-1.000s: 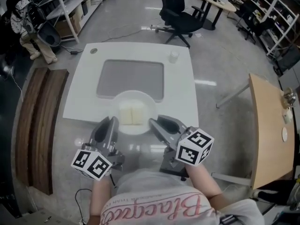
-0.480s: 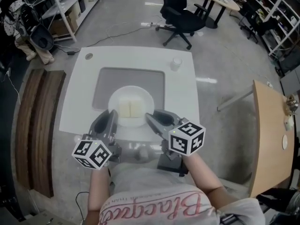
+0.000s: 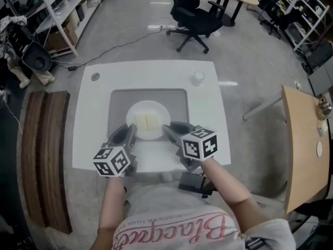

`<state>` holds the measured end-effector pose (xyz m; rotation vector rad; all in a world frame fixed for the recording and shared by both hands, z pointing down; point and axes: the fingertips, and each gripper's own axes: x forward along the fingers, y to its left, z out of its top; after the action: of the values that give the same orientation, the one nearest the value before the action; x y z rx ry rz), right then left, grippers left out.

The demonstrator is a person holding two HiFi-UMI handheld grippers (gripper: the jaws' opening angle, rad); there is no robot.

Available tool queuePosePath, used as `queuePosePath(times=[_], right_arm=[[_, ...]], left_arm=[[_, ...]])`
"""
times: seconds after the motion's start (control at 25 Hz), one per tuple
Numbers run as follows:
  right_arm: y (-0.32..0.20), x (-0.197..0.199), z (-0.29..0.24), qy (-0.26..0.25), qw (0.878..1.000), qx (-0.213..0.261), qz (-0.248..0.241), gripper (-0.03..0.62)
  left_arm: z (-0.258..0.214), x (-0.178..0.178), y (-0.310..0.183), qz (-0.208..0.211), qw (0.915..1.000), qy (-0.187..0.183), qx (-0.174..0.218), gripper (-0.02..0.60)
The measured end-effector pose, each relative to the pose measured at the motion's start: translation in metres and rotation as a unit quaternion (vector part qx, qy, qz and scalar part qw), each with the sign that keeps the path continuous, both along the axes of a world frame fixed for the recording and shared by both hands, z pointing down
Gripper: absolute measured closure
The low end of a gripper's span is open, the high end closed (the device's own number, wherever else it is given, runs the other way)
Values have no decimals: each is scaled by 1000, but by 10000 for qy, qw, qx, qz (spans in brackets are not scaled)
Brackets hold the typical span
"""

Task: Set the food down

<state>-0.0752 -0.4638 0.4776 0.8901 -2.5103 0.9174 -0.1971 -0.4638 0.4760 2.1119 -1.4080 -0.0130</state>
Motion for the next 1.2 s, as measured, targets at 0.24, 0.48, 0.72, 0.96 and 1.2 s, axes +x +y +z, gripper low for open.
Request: queuePosePath(times=[0.24,0.48,0.72,0.96,1.2], right_arm=[[-20,-3,45,489,9978,-364,265,531],[-26,4,81,1048,9911,-668,469,527],[-29,8,106,1448,9834,-868,673,513],[-36,8,113,1695,9787,-726,902,493],[-43,1,112,2468,9655,41,828,535]], left_arm=[[50,-2,-24,329,9974,-95,-627,508],[78,3,-31,600,9917,-411,-1059,515],[97,7,-40,807,9862,-750,-1236,514],[112,7,-48,973,9791,-995,-1483,498],[124,3,-55,908,9693,-1623,-1608,468]])
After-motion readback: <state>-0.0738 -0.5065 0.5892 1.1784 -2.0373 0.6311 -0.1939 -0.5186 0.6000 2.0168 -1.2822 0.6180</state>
